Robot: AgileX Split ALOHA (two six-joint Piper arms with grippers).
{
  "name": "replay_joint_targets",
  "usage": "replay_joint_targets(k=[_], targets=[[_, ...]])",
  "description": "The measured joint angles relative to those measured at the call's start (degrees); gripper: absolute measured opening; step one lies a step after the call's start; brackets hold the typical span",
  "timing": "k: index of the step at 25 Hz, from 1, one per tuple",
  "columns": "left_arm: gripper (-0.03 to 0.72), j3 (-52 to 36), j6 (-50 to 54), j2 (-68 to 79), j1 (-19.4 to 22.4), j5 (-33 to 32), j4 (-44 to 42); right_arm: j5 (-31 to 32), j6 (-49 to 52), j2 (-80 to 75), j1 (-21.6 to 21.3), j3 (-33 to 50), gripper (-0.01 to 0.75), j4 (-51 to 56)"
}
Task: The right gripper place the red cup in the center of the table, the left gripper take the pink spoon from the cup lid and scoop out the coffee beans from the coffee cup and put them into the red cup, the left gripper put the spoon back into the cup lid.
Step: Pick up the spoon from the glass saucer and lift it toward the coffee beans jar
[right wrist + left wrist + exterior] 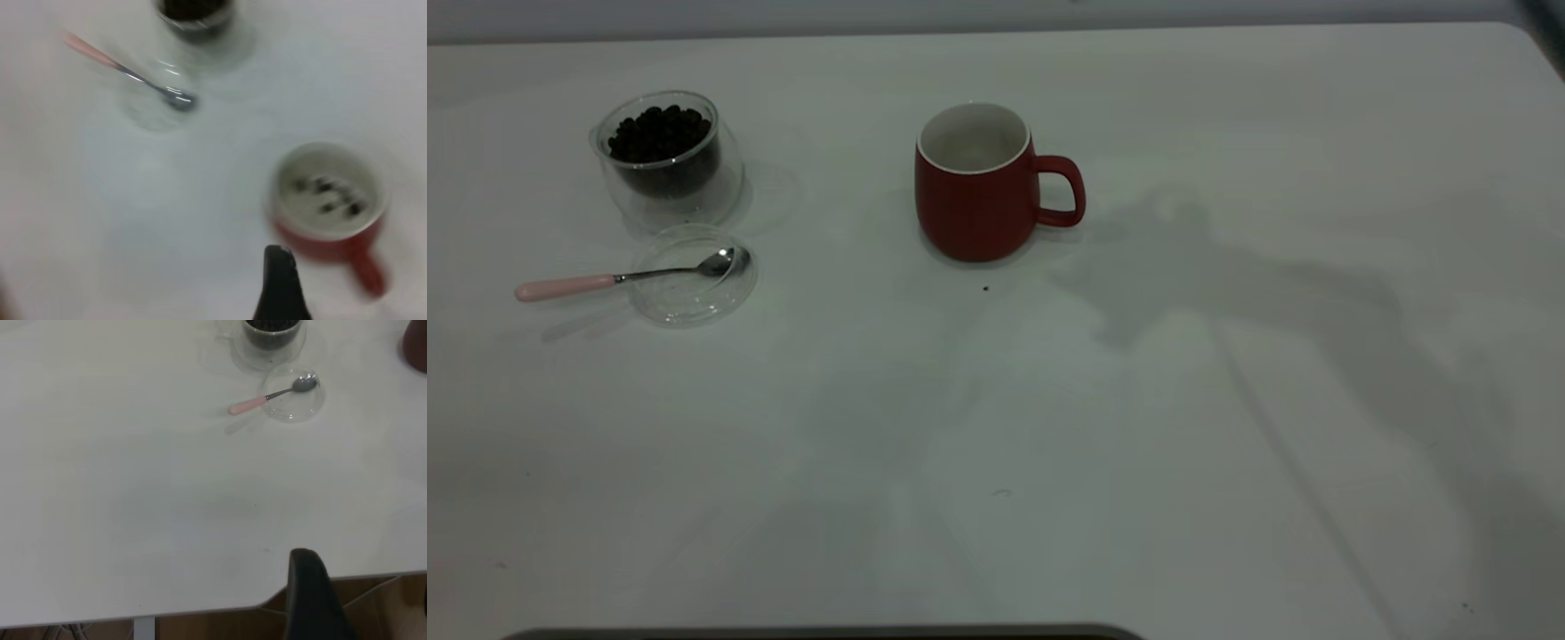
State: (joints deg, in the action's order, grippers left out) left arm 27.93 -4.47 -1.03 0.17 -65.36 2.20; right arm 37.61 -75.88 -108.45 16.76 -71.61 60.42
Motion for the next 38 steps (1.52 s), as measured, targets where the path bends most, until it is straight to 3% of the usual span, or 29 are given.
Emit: replay_joint_targets(k=[8,12,19,26,34,38], targets=[[0.453,0.0,0.07,0.0,0.0,0.0,0.0,13.56,55.8,34.22,0.0,20.02,0.565,-41.43],[0.453,0.0,0.07,0.0,0.0,0.0,0.0,18.58,71.41,47.93,-1.42,31.03,0.555,-55.04],[0.453,0.0,0.07,0.0,0.0,0.0,0.0,24.7,74.82,75.25,-6.56,42.13,0.555,-60.42],[0.453,0.0,0.07,0.0,0.0,0.0,0.0,26.2,79.39,99.59,-7.68,44.6,0.554,-62.87],[0.453,0.0,0.07,0.0,0.0,0.0,0.0,26.66,79.62,106.58,-13.93,44.6,0.545,-63.13],[0.453,0.0,0.07,0.0,0.0,0.0,0.0,26.71,79.62,106.71,-14.07,44.6,0.527,-63.13]])
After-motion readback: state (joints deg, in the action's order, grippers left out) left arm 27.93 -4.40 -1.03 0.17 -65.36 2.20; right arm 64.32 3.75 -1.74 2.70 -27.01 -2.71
